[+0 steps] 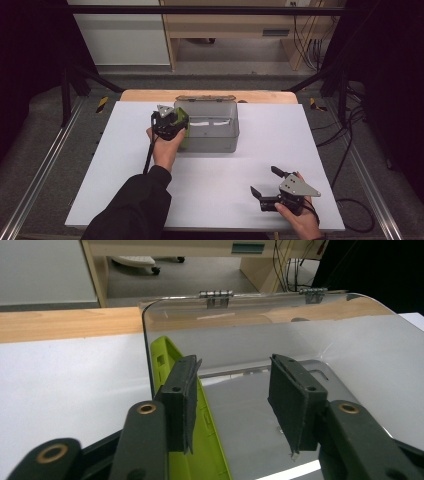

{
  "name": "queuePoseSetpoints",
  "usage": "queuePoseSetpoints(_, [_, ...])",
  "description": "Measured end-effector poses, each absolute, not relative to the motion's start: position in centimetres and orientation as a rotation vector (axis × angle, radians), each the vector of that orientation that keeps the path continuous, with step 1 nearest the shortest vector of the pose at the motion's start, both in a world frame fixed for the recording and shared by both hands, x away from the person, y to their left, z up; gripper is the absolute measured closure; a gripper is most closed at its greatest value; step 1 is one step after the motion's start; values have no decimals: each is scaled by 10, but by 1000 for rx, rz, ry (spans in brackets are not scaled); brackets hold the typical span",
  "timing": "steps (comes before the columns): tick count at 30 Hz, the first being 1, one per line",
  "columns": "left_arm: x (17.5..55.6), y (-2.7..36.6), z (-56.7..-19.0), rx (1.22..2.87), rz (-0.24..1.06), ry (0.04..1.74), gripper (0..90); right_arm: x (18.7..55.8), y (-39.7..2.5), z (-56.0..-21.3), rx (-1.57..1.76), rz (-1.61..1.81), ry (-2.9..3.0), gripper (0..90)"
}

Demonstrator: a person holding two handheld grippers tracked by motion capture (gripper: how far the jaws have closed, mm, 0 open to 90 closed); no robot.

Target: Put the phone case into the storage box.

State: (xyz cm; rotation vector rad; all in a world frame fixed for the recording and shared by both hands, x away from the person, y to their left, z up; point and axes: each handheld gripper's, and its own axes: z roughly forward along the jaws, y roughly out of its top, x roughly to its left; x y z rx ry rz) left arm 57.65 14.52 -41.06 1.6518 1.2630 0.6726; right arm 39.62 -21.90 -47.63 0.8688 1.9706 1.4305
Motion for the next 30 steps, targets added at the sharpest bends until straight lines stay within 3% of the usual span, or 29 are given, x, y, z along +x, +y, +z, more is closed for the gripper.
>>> queuePoseSetpoints(19, [575,142,-409,1648,676,1188,431,396,-219,-476,868,1432,1969,33])
queuePoseSetpoints(30, [575,141,-407,1617,672,1112,286,396,-219,-476,868,1431,1970,33])
